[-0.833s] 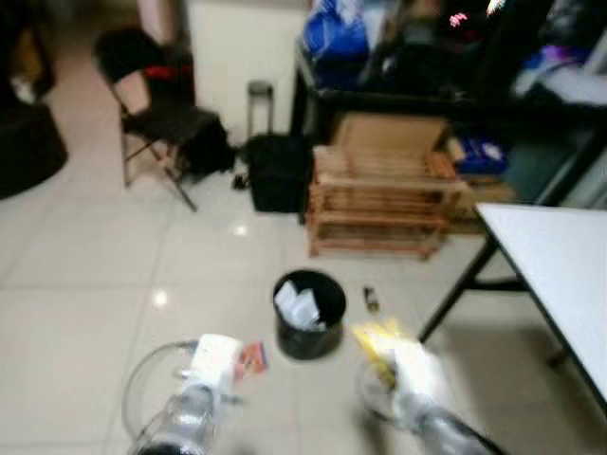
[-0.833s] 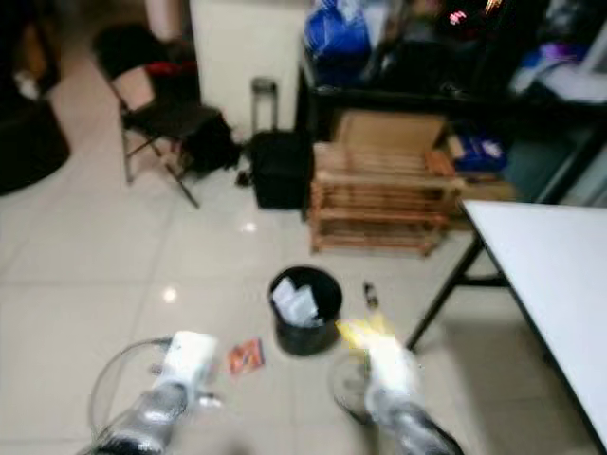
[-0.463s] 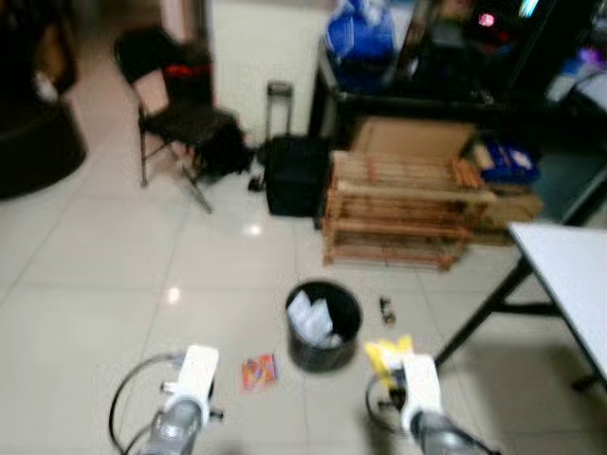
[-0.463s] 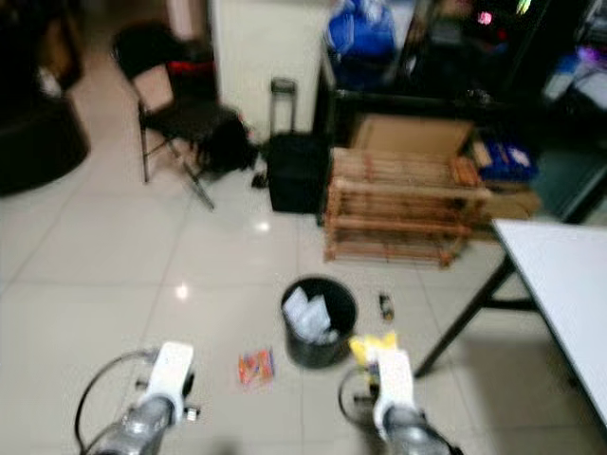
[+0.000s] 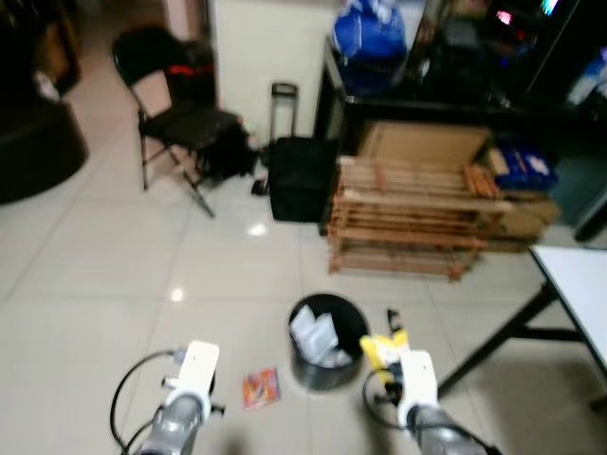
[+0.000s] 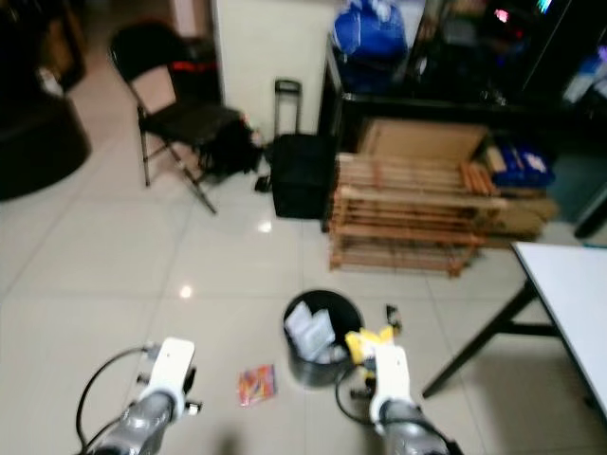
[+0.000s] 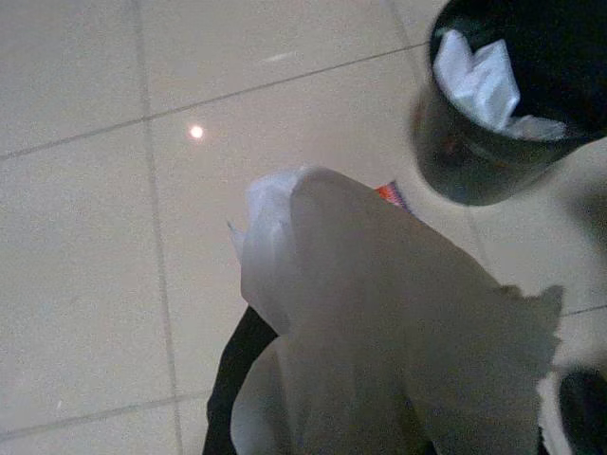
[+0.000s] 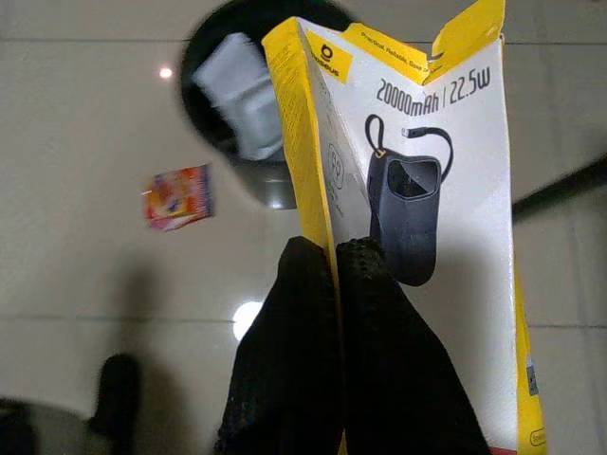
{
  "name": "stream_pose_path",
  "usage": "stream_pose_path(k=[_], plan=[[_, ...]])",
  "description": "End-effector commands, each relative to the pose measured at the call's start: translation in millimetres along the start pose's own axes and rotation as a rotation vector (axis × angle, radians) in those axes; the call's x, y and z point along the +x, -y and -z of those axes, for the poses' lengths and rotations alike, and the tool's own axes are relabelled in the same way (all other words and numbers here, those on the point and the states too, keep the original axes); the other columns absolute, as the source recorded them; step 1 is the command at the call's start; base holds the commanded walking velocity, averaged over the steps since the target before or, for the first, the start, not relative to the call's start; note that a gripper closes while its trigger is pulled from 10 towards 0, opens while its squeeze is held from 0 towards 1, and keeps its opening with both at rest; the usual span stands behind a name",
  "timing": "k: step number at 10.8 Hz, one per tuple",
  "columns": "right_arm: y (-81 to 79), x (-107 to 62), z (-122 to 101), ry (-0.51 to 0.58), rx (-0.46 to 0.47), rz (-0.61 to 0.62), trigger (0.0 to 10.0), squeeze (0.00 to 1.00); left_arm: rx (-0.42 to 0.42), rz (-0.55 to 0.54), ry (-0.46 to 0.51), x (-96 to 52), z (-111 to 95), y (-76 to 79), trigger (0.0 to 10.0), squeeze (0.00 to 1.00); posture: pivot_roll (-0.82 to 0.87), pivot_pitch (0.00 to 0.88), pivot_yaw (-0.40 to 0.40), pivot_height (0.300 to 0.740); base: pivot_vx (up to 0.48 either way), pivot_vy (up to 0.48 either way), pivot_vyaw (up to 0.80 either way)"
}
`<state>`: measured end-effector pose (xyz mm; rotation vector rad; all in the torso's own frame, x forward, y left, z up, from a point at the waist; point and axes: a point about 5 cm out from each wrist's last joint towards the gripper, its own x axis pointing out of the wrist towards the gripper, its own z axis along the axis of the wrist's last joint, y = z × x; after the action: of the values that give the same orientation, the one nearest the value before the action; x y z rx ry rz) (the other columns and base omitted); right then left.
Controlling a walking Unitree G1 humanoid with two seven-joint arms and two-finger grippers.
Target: Picking trash to rubbish bin
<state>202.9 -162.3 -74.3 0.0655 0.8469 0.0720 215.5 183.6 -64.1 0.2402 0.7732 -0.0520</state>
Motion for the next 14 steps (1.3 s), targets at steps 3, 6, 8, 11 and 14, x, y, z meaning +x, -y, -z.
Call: stream_pose_path(k=[3,6,8,11,14], plan=[[10.0,-1.4,-1.4,0.004,0.002,0.025,10.0,0.00,0.001,0.033,0.021,1.7,-7.4,11.0,10.0,0.00,0.04,0.017,-0.079,0.740,0.391,0.000,0.00],[7.0,-0.2,-5.6,0.021,-0.027,0.011,10.0,0.00,0.001,0.032,0.022,2.0,-8.1,10.5,10.0,0.00,0.05,0.013,-0.078,0.740,0.390,0.000,0.41],[7.5,0.0,-6.2,0.023,0.002,0.022,10.0,0.00,0.005,0.034,0.026,2.1,-9.0,10.5,10.0,0.00,0.05,0.006,-0.076,0.740,0.390,0.000,0.40],[8.3,0.2,-7.5,0.023,-0.008,0.021,10.0,0.00,0.008,0.037,0.028,2.5,-10.3,11.1,10.0,0.00,0.05,0.000,-0.077,0.740,0.389,0.000,0.00],[6.8,0.6,-8.4,0.024,-0.011,0.016,10.0,0.00,0.014,0.039,0.032,2.7,-11.3,11.2,10.0,0.00,0.05,0.000,-0.074,0.740,0.389,0.000,0.00]])
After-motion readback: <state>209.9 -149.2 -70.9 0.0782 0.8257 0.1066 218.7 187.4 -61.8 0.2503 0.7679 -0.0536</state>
